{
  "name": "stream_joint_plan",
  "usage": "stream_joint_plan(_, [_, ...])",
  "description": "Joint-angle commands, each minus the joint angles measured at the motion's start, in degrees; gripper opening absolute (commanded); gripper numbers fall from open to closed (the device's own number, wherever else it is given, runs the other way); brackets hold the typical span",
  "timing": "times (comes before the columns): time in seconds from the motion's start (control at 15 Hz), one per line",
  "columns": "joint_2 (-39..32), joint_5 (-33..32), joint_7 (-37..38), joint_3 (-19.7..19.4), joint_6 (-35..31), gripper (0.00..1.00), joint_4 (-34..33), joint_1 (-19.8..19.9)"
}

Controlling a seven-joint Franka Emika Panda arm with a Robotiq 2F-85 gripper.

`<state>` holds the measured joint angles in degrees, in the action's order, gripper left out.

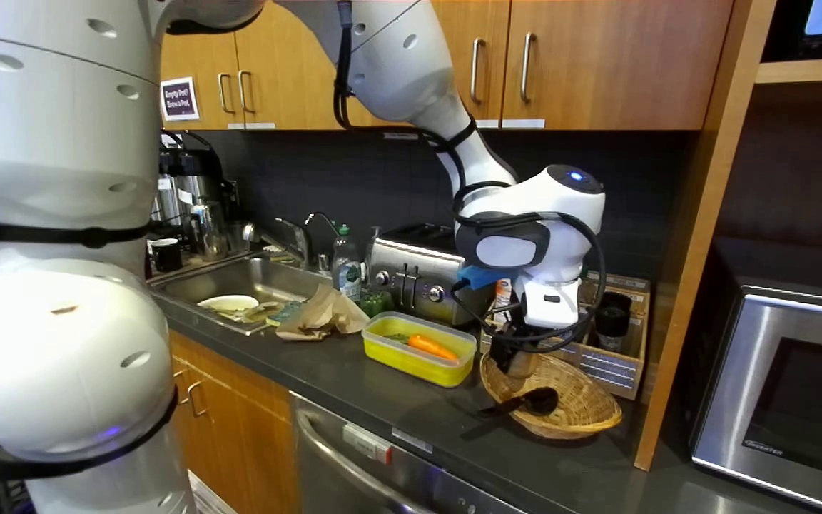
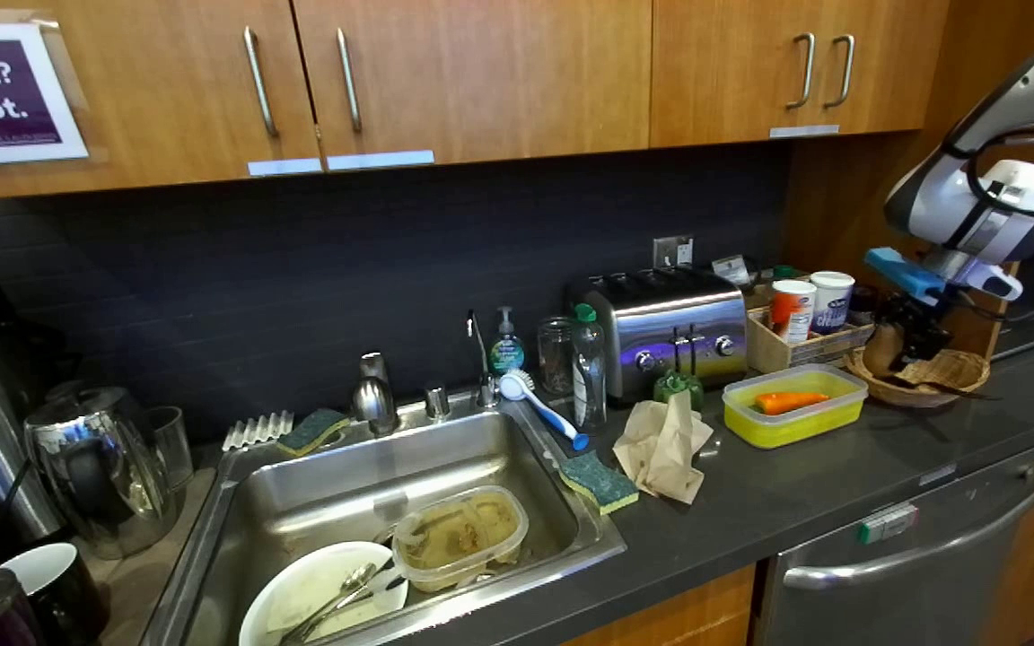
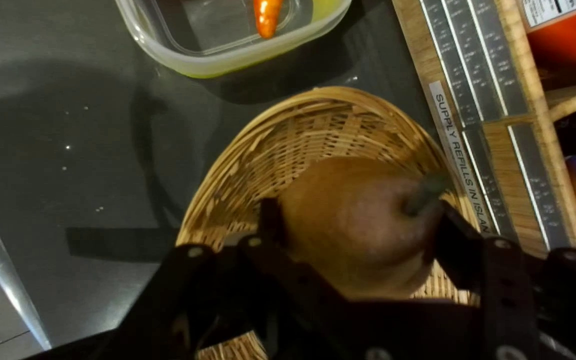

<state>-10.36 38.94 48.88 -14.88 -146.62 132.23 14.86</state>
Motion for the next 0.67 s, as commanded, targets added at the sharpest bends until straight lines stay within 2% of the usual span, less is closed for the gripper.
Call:
stream_joint_plan(0.0, [-1.55, 2.04, -2.15, 0.29, 0.45, 0.49, -1.75, 0.55])
stream_joint_plan(0.6, [-3.92, 3.88, -3.82, 0.3, 1.05, 0.49, -3.33, 0.61])
